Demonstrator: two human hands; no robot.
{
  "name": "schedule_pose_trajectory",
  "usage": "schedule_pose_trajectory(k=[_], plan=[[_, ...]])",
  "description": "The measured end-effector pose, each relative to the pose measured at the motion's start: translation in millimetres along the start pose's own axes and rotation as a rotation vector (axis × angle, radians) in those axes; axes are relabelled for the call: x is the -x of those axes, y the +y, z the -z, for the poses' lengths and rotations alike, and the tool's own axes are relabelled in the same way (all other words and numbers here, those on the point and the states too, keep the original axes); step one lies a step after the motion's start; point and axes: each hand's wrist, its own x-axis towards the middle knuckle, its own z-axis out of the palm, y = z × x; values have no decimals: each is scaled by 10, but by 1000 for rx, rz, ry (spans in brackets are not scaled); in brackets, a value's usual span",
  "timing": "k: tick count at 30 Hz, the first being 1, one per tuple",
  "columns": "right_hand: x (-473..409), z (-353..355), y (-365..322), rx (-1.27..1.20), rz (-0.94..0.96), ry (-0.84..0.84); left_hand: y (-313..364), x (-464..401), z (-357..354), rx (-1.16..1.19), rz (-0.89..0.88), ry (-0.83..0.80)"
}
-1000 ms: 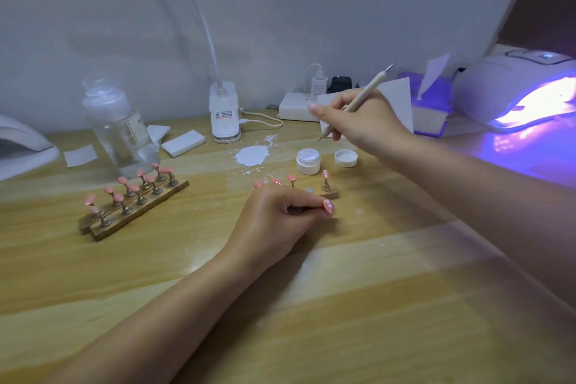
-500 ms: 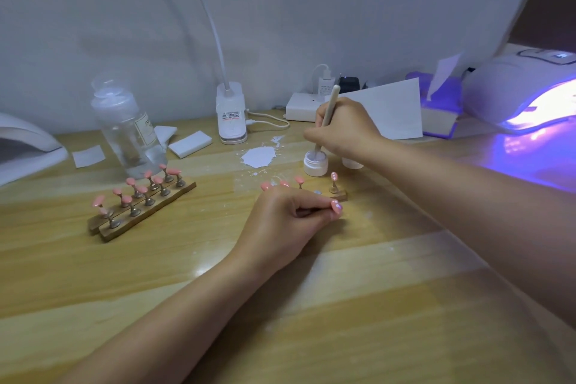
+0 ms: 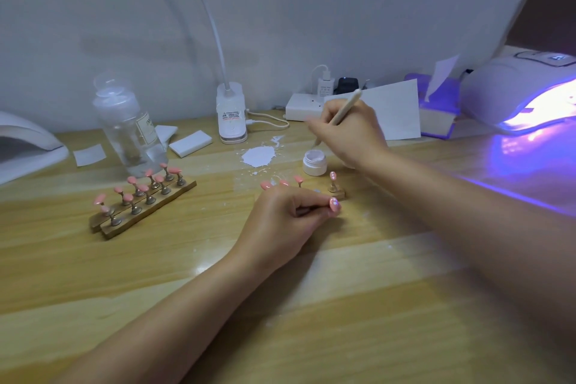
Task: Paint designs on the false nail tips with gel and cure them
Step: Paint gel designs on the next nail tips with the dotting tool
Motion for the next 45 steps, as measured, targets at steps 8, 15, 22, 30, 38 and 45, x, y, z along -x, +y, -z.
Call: schedule_pose_trajectory(k=[8, 15, 22, 30, 38, 45], plan=[[681, 294, -20, -600, -55, 84, -21, -10, 3, -3, -45, 11], [932, 191, 68, -648, -90, 40, -30, -17, 2, -30, -70, 5], [896, 161, 130, -597, -42, 22, -42, -30, 6, -46, -89, 3], [908, 170, 101, -677, -50, -33, -41, -23, 2, -51, -76, 8], [915, 167, 75, -680, -53, -48, -29, -17, 6, -59, -69, 5], [923, 179, 57, -668, -52, -47, -22, -14, 4, -62, -54, 9]])
